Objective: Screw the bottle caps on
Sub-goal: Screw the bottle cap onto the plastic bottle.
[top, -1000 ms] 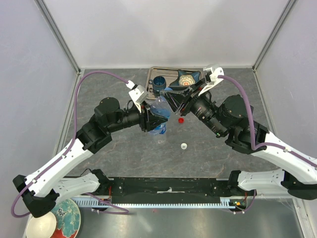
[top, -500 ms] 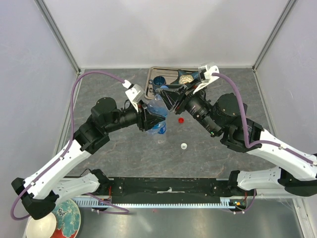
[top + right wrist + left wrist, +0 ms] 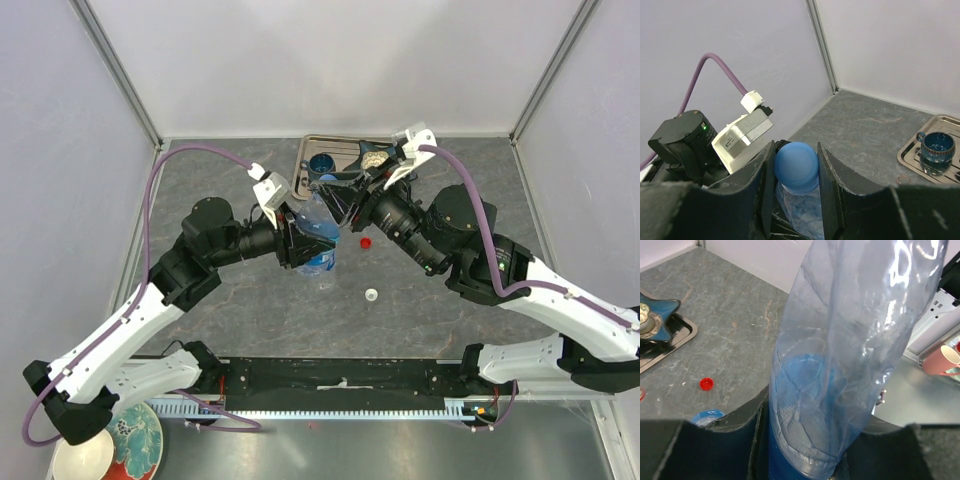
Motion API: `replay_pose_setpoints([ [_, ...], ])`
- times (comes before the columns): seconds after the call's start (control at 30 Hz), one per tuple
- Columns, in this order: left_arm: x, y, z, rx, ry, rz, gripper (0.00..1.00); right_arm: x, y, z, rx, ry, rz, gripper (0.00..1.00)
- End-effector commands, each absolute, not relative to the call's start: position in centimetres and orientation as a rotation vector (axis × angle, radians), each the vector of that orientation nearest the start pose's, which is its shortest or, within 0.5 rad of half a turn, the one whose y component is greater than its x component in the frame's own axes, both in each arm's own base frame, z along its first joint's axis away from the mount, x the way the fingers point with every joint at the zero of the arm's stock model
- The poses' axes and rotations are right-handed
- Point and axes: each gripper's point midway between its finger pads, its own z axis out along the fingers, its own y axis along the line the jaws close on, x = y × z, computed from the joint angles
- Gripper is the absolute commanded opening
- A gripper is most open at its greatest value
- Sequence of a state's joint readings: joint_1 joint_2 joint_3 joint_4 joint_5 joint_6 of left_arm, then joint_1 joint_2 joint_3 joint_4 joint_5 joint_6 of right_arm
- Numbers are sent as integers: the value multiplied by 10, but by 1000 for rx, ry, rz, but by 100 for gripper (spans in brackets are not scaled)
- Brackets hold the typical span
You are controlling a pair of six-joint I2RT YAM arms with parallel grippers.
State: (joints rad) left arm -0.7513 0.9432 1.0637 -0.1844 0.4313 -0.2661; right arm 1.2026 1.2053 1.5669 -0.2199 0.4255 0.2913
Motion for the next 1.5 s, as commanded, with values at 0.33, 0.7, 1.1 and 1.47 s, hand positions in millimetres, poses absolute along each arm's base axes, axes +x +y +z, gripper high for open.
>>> replay_pose_setpoints([
  [0.33,167,-293,411,750,1381,-1302,2,128,379,400,-787,1727,964,41],
  [0.7,145,-296,398,862,1371,-1381,2,134,384,410,-786,1713,941,30],
  [1.1,128,-296,391,992,1309,-1379,2,144,382,434,-759,1683,891,17],
  [1.47,114,-294,371,1175,1292,-1313,2,144,356,466,-747,1677,853,14],
])
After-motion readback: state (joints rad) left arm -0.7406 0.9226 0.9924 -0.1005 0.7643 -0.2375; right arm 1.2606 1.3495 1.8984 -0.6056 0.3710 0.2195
